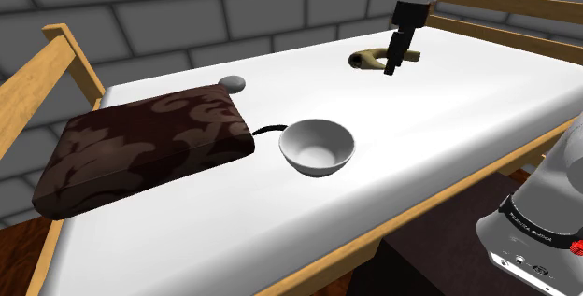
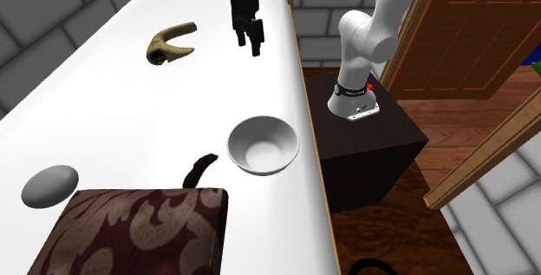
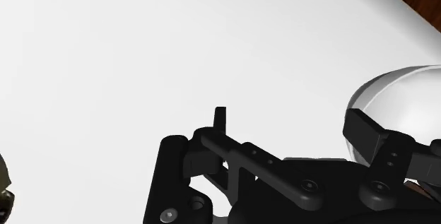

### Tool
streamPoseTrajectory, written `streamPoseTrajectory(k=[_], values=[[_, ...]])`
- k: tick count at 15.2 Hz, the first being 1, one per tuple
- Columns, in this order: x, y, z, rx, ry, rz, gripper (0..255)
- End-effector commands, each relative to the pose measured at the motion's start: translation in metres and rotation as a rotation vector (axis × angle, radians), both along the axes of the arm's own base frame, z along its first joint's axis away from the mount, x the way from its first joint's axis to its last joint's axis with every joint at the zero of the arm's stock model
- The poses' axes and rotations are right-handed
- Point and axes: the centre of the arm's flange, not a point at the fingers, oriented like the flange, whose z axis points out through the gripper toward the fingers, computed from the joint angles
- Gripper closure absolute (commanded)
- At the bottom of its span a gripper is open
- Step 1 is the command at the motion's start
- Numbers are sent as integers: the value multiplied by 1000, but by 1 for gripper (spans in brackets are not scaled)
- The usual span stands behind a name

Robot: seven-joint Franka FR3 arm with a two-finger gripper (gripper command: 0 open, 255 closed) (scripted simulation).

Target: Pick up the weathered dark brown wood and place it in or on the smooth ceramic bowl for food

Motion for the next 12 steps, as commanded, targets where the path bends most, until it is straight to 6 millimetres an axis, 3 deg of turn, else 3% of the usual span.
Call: streamPoseTrajectory(k=[1,12], values=[[22,12,-9,2,-18,54,0],[114,100,-62,14,-106,341,0]])
